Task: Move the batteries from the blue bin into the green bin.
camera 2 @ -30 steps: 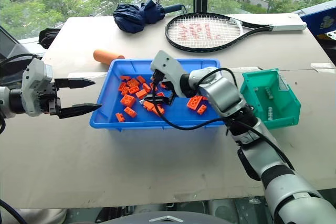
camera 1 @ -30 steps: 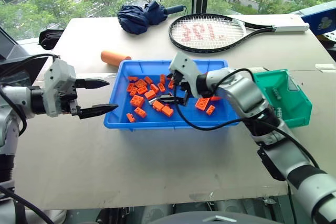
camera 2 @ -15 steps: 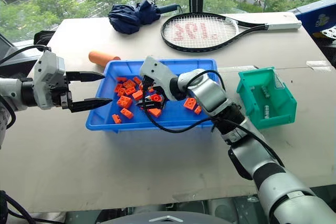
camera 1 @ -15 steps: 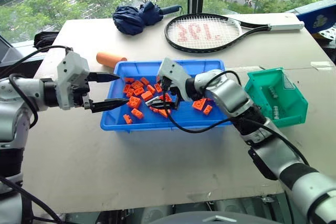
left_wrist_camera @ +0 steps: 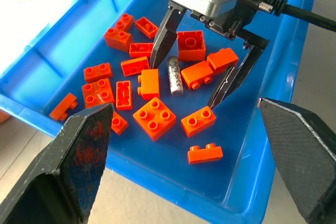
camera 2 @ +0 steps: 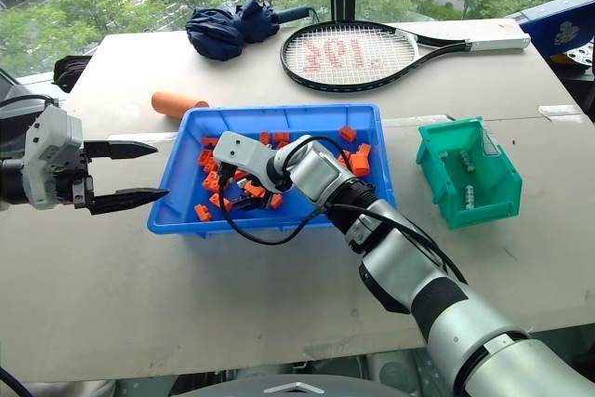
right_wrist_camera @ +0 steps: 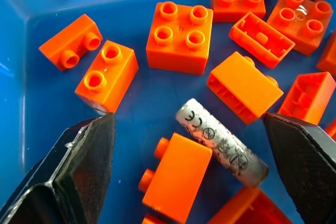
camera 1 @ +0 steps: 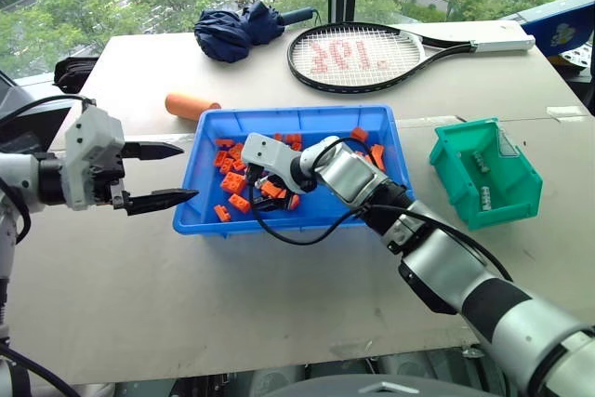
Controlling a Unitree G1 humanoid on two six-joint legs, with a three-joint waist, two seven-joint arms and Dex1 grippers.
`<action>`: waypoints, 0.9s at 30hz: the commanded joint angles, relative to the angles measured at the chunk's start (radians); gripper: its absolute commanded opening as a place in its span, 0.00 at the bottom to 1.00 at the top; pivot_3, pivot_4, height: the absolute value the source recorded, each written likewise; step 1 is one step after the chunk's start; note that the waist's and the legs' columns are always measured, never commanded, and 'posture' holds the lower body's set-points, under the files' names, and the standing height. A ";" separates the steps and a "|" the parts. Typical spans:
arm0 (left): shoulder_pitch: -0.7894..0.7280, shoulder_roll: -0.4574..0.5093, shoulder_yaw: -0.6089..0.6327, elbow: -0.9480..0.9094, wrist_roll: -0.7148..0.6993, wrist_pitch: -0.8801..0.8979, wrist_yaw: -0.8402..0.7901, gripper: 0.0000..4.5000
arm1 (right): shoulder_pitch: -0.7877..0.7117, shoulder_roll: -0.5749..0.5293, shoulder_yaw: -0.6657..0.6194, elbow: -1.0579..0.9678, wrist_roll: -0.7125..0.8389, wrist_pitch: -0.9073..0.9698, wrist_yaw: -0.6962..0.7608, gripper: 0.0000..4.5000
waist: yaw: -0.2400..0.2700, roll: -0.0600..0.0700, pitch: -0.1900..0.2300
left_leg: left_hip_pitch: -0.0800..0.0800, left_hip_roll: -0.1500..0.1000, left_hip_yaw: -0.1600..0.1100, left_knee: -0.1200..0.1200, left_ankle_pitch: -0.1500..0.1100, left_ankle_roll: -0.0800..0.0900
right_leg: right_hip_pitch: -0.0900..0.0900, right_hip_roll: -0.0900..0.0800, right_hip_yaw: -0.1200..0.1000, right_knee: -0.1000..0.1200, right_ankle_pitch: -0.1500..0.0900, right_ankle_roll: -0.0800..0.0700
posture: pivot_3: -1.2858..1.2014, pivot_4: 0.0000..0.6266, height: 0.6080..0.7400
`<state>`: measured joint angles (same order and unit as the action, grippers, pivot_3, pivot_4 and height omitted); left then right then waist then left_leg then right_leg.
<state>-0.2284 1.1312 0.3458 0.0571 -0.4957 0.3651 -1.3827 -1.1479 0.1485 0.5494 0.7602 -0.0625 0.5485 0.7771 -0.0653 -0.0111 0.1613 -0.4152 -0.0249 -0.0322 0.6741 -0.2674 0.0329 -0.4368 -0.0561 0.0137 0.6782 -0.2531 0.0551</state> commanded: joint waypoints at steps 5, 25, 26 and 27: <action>-0.060 0.015 -0.010 0.016 0.006 -0.024 -0.010 1.00 | -0.042 0.019 -0.020 0.034 -0.035 -0.033 0.025 0.28 | -0.002 0.000 0.000 | 0.000 0.000 0.000 -0.001 0.000 0.000 | 0.000 -0.001 0.000 0.000 0.000 0.000 | 0.52 0.24 1.00; -0.193 -0.071 -0.095 -0.075 -0.075 0.051 -0.004 1.00 | 0.085 -0.289 -0.296 -0.799 0.132 0.440 0.072 0.01 | 0.009 -0.001 -0.001 | -0.001 -0.001 -0.002 -0.002 0.001 -0.001 | -0.001 -0.006 0.000 0.001 0.000 0.000 | 0.52 0.24 1.00; -0.210 -0.083 -0.106 -0.089 -0.085 0.062 0.000 1.00 | 0.100 -0.325 -0.326 -0.860 0.147 0.487 0.063 0.01 | 0.011 -0.001 -0.001 | -0.001 -0.001 -0.002 -0.002 0.001 -0.001 | -0.001 -0.006 -0.001 0.001 0.000 0.000 | 0.52 0.24 1.00; -0.235 -0.102 -0.127 -0.106 -0.094 0.072 0.004 1.00 | 0.123 -0.377 -0.366 -0.928 0.157 0.535 0.053 0.01 | 0.017 -0.001 -0.001 | -0.001 -0.001 -0.001 -0.001 0.001 -0.001 | -0.001 -0.006 -0.001 0.001 0.000 0.000 | 0.52 0.24 1.00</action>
<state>-0.4354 1.0346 0.2182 0.0023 -0.5567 0.4254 -1.3877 -1.0366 -0.1900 0.2523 -0.0536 0.0671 1.0129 0.8452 -0.0486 -0.0122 0.1606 -0.4165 -0.0264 -0.0336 0.6729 -0.2668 0.0323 -0.4375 -0.0618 0.0129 0.6790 -0.2530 0.0552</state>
